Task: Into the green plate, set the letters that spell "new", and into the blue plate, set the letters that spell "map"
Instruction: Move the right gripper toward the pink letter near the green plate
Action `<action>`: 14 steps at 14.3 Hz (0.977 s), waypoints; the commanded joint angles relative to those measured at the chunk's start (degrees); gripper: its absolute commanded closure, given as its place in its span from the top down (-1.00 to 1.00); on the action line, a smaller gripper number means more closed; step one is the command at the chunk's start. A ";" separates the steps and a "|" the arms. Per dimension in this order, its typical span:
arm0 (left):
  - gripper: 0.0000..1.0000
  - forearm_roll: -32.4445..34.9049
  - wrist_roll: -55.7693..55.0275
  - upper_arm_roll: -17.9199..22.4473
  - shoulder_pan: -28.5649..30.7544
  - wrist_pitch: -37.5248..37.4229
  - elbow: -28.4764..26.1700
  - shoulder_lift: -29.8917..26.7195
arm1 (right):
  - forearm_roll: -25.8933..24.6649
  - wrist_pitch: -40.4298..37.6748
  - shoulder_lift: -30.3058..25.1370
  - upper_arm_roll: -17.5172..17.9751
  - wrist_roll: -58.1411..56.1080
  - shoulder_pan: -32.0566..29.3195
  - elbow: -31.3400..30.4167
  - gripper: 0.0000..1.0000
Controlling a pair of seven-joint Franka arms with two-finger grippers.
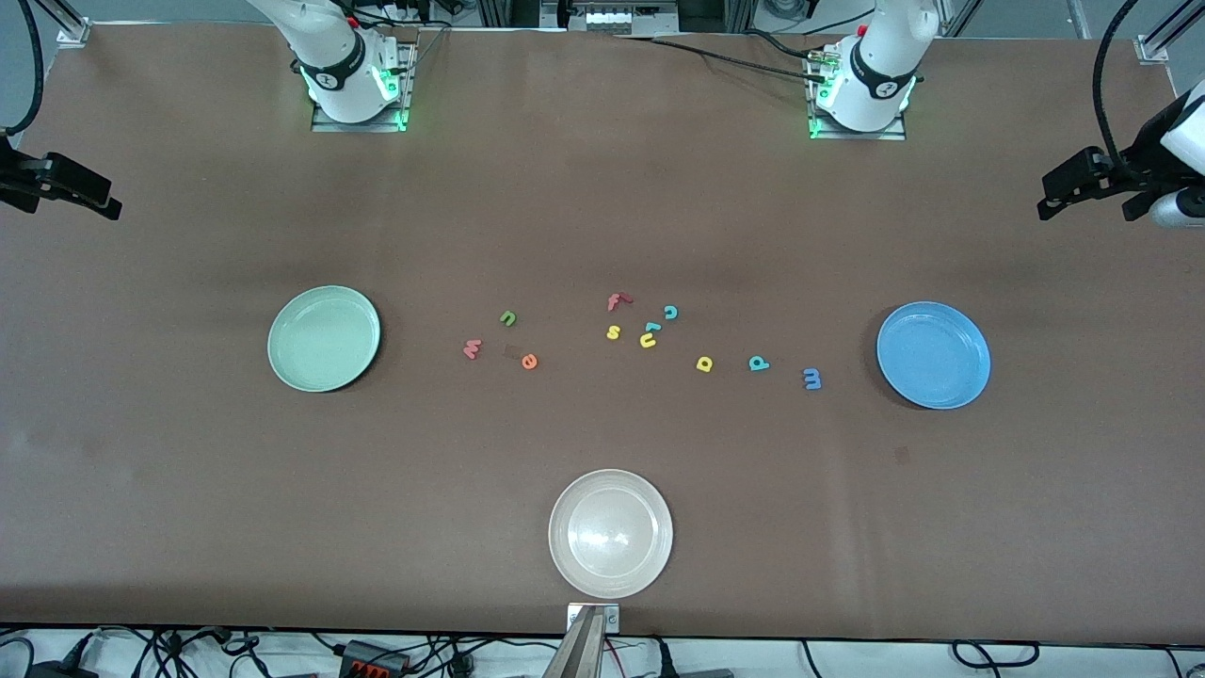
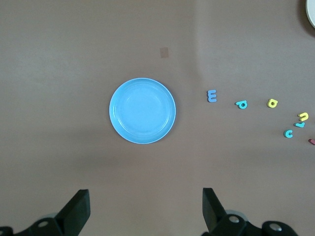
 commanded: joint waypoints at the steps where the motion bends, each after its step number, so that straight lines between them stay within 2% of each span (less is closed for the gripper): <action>1: 1.00 -0.67 0.28 0.06 0.24 -1.10 0.93 -0.18 | -0.15 -1.03 -0.86 0.11 -0.17 -0.17 0.22 1.00; 7: 1.00 -0.67 0.28 0.06 0.24 -1.10 0.93 -0.18 | 0.64 -0.41 2.57 0.64 -0.17 0.27 0.31 1.00; 10: 1.00 -0.67 0.28 0.06 0.24 -1.10 0.93 -0.18 | 0.38 -0.32 3.36 0.64 -0.17 3.34 0.40 1.00; 14: 1.00 -0.76 0.28 0.06 0.24 -0.83 0.93 -0.09 | 0.55 1.86 11.07 0.64 0.71 7.30 0.31 1.00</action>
